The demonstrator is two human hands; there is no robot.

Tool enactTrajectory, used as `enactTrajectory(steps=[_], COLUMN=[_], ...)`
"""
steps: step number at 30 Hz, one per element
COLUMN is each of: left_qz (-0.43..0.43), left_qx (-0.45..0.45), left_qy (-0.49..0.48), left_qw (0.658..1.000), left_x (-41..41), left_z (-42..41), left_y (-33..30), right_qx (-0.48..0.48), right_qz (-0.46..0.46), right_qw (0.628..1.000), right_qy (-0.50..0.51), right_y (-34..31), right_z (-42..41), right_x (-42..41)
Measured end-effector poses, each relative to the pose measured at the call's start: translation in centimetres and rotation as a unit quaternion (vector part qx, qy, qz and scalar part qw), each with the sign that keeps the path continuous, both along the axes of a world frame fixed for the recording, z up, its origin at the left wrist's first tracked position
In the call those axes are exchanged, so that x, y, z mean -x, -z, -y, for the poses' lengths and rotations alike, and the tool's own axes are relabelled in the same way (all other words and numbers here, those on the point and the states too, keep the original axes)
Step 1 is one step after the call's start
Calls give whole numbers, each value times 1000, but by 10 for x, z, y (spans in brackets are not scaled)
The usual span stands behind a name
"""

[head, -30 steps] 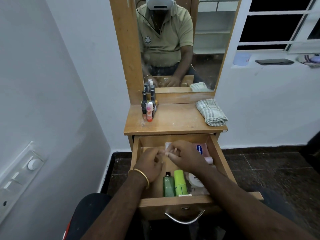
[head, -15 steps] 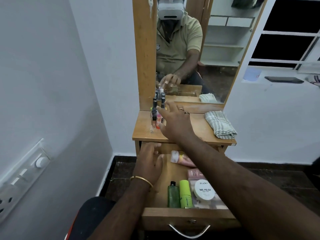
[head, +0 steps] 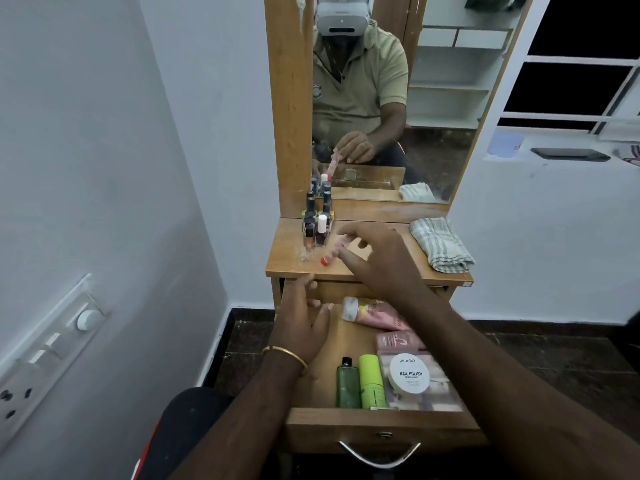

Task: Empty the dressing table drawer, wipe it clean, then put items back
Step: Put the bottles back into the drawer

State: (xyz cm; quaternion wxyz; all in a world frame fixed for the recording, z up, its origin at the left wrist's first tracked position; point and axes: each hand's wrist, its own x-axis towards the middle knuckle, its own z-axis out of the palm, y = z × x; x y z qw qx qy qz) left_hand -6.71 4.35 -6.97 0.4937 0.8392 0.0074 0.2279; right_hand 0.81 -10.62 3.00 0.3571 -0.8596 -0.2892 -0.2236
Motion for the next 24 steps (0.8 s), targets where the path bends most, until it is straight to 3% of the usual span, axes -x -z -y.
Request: enactTrajectory(steps=[4, 9, 12, 16, 24], left_qz=[-15, -50, -146, -214, -257], left_qx=[-25, -126, -195, -268, -317], left_qy=[25, 72, 93, 108, 122], left_qw=[999, 988, 966, 933, 905], left_x=[-1, 2, 2, 1, -2], left_z=[3, 6, 10, 19, 22], left_y=[-2, -1, 2, 1, 3], right_qx=[-69, -110, 15, 242, 304], right_qz=[-50, -212, -263, -234, -206], right_qw=[995, 971, 964, 942, 930], right_qy=[-48, -29, -28, -12, 1], right_y=[27, 68, 80, 82, 91], right_z=[27, 47, 58, 58, 51], right_x=[22, 29, 30, 34, 34])
